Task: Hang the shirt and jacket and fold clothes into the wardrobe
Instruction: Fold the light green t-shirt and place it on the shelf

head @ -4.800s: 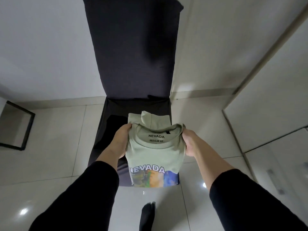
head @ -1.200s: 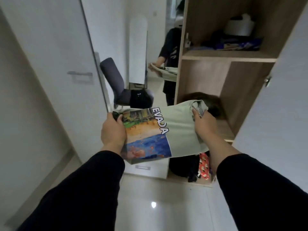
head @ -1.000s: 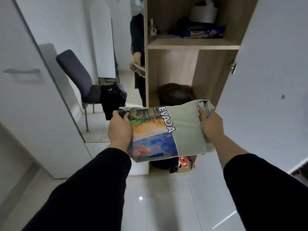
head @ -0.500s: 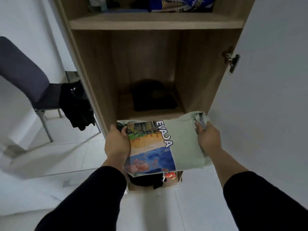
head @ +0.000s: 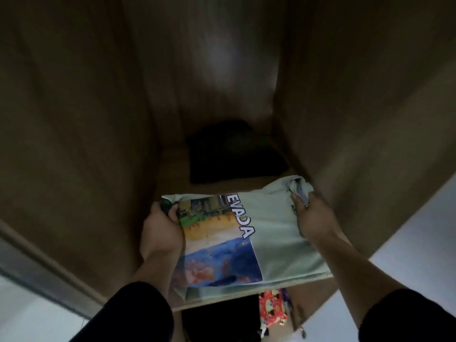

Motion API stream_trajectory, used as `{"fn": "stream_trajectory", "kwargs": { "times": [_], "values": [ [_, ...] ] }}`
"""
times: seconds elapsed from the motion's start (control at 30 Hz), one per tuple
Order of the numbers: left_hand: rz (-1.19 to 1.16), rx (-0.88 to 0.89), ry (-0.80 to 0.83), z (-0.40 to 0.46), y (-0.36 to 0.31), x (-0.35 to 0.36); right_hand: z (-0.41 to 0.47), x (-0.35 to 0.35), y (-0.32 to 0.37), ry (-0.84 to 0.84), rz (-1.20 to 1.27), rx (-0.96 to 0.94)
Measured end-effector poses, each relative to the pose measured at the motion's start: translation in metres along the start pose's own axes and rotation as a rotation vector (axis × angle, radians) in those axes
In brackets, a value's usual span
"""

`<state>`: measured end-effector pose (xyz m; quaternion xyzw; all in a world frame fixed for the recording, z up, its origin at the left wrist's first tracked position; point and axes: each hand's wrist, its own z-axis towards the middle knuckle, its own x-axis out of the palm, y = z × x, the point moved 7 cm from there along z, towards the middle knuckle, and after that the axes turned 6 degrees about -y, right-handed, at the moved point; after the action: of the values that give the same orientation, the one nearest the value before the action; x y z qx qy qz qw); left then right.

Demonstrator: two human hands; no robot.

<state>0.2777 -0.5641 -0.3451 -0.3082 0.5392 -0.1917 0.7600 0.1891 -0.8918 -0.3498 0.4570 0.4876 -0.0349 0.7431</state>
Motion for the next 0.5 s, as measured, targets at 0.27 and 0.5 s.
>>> {"fn": "stream_trajectory", "kwargs": {
  "times": [0.27, 0.5],
  "values": [
    [0.108, 0.058, -0.062, 0.026, 0.001, 0.049, 0.026, 0.038, -0.009, -0.180, -0.365, -0.129],
    [-0.170, -0.325, 0.245, 0.057, 0.008, 0.078, 0.045, 0.043, -0.013, -0.121, -0.292, 0.025]
  ]
}}
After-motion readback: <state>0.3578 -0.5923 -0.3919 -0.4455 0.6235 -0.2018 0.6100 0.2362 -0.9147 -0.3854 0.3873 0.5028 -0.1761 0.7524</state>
